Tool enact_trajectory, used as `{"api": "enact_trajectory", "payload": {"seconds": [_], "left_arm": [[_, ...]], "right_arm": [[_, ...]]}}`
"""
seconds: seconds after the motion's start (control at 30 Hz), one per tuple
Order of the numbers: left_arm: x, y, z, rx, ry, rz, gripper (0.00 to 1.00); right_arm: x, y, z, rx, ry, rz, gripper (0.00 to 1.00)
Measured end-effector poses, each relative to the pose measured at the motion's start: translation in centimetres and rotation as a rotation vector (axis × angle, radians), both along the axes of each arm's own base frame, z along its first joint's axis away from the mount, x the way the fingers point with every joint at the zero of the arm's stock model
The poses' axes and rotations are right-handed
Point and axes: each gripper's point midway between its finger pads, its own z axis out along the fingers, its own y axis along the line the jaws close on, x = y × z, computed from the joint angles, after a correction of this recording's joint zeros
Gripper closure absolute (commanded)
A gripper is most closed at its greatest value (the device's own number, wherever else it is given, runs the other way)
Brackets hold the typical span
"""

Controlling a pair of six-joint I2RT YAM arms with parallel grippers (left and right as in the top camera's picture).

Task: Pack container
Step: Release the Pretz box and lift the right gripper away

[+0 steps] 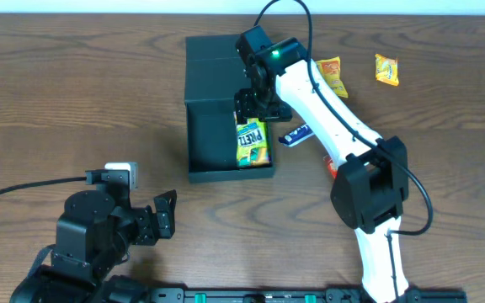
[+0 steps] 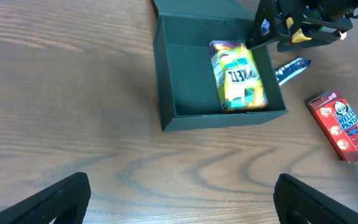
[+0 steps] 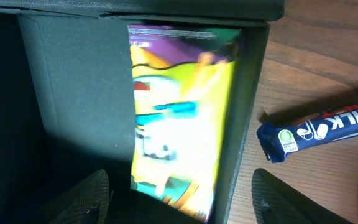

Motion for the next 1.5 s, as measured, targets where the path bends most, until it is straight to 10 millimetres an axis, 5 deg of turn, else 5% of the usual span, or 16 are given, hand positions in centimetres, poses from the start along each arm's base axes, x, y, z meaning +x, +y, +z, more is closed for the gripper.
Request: {"api": "enact_trajectory", "payload": {"seconds": [0.13,0.43,0.5,0.73,0.87,1.03,1.23,1.5], "left_arm": [[0.0,0.0,0.0,0.0,0.0,0.0,0.05],[0.0,0.0,0.0,0.0,0.0,0.0,0.05],[0.0,0.0,0.0,0.0,0.0,0.0,0.05],[0.0,0.0,0.0,0.0,0.0,0.0,0.05],[0.0,0.0,0.0,0.0,0.0,0.0,0.05],[0.0,0.0,0.0,0.0,0.0,0.0,0.05],[0.0,0.0,0.0,0.0,0.0,0.0,0.05],[0.0,0.0,0.0,0.0,0.001,0.0,0.05]], "right_arm": [[-0.1,0.2,0.0,-0.004,-0.004,0.013,0.11],[0.5,-1.8,2.0,-0.052,-0.018,-0.042,0.12],[1.4,-2.6,3.1,-0.044,-0.036,-0.074,0.01],[3.2,-8.7,5.0,-0.132,-0.061,-0.173,0.01],[2.1,-13.5,5.0,-0.224,0.017,-0.203,0.01],[1.0,-17.0,5.1,-0.271,0.091,-0.207,0.01],[0.8,-18.2,6.3,-0.252,0.075,-0.197,0.01],[-2.4,-20.1,11.8,-0.193,-0.103,-0.227,0.01]]}}
